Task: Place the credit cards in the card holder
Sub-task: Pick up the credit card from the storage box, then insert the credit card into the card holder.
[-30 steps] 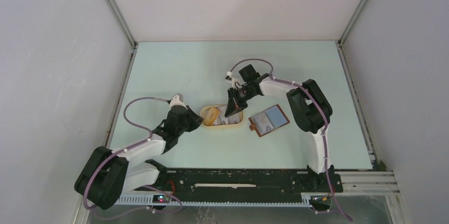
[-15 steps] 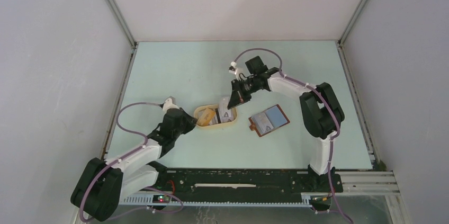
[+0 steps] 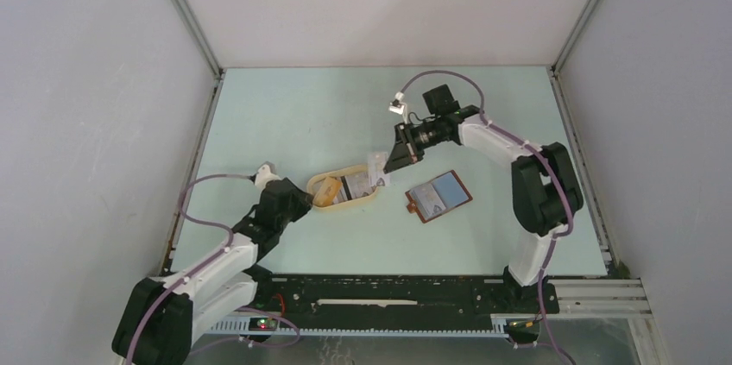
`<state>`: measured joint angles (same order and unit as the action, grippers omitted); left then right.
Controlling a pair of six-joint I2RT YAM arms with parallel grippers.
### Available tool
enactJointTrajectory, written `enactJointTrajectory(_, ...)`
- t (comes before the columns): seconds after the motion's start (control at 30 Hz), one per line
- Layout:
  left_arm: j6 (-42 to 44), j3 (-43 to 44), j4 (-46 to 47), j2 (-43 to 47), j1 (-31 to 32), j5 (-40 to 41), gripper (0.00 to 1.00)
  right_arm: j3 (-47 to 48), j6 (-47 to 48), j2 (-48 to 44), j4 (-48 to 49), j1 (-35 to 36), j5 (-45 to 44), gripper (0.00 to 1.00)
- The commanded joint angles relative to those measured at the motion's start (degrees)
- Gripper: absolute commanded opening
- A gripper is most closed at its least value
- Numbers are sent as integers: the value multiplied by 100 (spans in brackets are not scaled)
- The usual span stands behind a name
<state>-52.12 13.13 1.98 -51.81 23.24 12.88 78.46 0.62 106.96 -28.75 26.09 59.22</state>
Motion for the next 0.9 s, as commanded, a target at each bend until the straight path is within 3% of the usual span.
enactJointTrajectory(0.0,-9,173,-598,380,-91,405,40,-296,847,-810,-321,-420,511,0)
enactJointTrajectory(0.13,92,359,-1035,749,-109,487,63,-706,1386,-1194,-562,-890,584,0)
enactJointTrajectory(0.23,250,539,-1348,991,-118,473,72,-885,1820,-1384,-932,-1200,602,0)
enactJointTrajectory(0.5,852,813,-1336,1654,-118,-422,76,-968,2954,-1317,-2043,-1895,784,0)
enactJointTrajectory(0.63,751,496,-31,2025,-118,-1290,77,-972,3344,-1250,-2407,-2036,879,0)
enactJointTrajectory(0.7,393,223,873,2072,-118,-1608,83,-968,3557,-1241,-2579,-2037,881,0)
enactJointTrajectory(0.87,-84,-53,3061,1280,-106,-2621,90,-965,3983,-1189,-2920,-2037,881,0)
